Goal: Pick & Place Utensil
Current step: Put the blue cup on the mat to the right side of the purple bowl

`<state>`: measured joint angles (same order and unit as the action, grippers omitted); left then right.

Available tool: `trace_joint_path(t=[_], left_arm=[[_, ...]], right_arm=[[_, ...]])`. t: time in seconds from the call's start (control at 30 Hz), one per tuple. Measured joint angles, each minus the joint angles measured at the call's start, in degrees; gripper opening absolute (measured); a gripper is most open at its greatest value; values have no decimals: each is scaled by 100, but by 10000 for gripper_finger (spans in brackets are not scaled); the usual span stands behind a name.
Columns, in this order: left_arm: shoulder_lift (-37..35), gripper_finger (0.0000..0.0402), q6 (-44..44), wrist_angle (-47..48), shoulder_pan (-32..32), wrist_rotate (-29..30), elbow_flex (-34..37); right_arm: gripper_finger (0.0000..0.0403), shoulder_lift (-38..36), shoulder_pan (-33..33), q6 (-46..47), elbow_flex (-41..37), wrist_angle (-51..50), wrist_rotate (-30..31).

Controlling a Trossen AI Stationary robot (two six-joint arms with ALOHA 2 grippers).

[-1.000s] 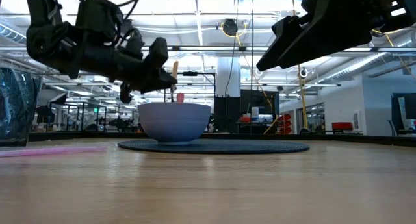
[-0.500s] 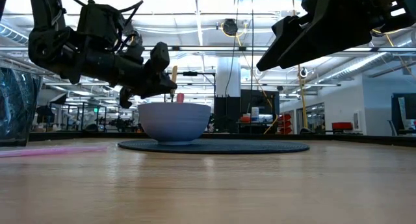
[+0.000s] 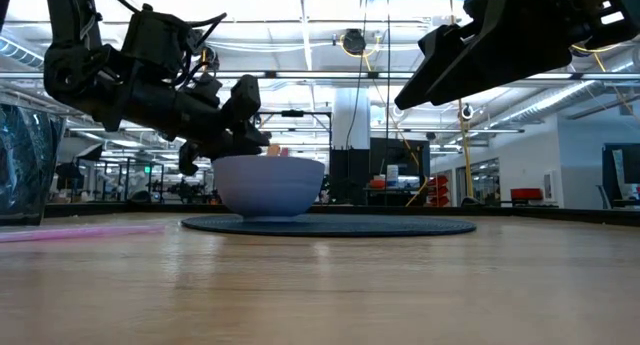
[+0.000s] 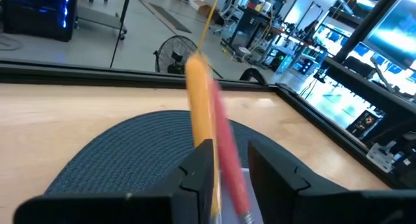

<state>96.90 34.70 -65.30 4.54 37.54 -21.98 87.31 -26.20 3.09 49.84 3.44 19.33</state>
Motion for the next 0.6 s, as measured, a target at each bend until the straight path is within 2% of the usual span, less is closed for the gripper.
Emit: trace_joint_path(t=[0.43,0.6], left_arm=[[0,51,-106,-6,0,2,0],[-11,45,-683,-303,0,-150,0]], right_arm=[[254,0,0,29,0,1,0],[254,0,1,29,0,-2,0]])
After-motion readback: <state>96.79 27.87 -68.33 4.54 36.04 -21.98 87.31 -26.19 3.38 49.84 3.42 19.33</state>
